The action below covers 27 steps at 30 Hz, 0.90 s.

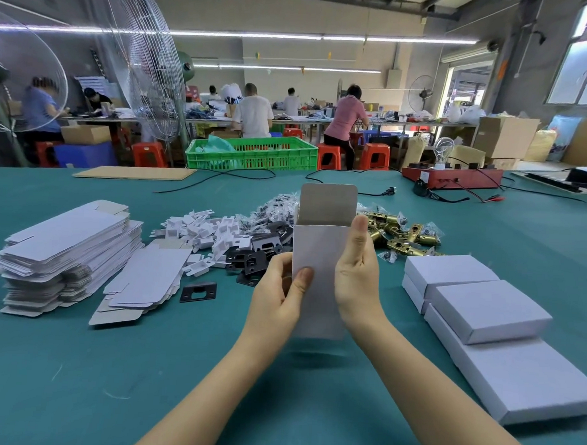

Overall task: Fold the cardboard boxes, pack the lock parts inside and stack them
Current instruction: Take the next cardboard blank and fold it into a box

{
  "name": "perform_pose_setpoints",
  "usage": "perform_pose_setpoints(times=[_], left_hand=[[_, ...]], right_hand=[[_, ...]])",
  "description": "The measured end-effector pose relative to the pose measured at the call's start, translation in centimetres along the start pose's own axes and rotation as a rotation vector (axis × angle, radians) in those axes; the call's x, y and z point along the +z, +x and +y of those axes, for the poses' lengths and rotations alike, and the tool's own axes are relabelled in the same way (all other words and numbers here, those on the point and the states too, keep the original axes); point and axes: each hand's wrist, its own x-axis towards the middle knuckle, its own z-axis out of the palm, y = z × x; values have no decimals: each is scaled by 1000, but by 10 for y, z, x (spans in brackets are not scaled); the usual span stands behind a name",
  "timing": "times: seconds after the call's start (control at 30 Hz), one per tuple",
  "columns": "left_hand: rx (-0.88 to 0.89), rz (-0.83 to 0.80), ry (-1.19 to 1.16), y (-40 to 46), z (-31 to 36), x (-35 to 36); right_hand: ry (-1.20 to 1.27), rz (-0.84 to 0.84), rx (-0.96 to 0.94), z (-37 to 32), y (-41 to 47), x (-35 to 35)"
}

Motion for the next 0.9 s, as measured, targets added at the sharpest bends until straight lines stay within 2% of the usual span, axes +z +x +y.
perform_pose_setpoints(times=[0.2, 0.33, 0.53, 0.7, 0.83, 0.9], left_hand=[[82, 9, 1, -2, 6, 3], [121, 42, -17, -1, 12, 5], [64, 77, -112, 3, 17, 7], [90, 78, -128, 7, 13, 3], [135, 95, -115, 6, 14, 1], [140, 82, -114, 5, 13, 1]], right_hand=[[-36, 87, -10, -2, -5, 3], [-27, 59, -41, -2, -8, 2], [30, 6, -41, -5, -10, 5], [45, -101, 61, -9, -7, 4], [41, -189, 281, -13, -1, 6], [67, -211, 329, -18, -1, 6]])
